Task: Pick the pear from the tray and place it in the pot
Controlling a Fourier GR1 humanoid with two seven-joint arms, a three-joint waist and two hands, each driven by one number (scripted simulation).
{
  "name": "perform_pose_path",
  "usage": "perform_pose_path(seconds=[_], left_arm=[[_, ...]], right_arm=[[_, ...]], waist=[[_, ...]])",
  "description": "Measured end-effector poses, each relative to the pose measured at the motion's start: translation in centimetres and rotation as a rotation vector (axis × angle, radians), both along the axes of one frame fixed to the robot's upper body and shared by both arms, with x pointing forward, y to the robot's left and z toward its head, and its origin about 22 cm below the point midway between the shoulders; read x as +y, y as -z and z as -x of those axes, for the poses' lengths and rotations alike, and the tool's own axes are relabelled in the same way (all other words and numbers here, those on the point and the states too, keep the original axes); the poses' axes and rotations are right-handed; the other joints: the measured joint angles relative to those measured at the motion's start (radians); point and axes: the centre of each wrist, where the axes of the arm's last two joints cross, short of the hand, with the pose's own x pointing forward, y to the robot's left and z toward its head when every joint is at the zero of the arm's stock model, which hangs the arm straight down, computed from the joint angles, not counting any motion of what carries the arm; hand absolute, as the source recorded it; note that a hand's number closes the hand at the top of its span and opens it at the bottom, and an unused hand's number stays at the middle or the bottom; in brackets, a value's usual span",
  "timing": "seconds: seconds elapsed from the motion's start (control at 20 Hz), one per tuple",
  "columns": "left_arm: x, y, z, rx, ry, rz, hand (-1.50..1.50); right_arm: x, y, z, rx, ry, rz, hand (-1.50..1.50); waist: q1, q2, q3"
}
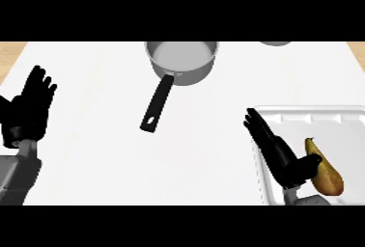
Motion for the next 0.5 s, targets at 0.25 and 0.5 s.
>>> perform_pose_path(seconds=[0.25,0.5], left_arm=[[-2.4,3.1,1.3,0.087,0.190,-0.041,0.00],[-4.4,5.9,3.1,0.183,0.347,-0.047,0.00]], right_arm=[[-4.3,-0.6,0.4,-0.012,-0.001,0.230,1.50],[-9.8,-4.5,-0.7,-0.282,0.227,0.581,-1.50]], waist=[[-0.017,-0.027,0.004],[-0.067,-0.049,0.000]])
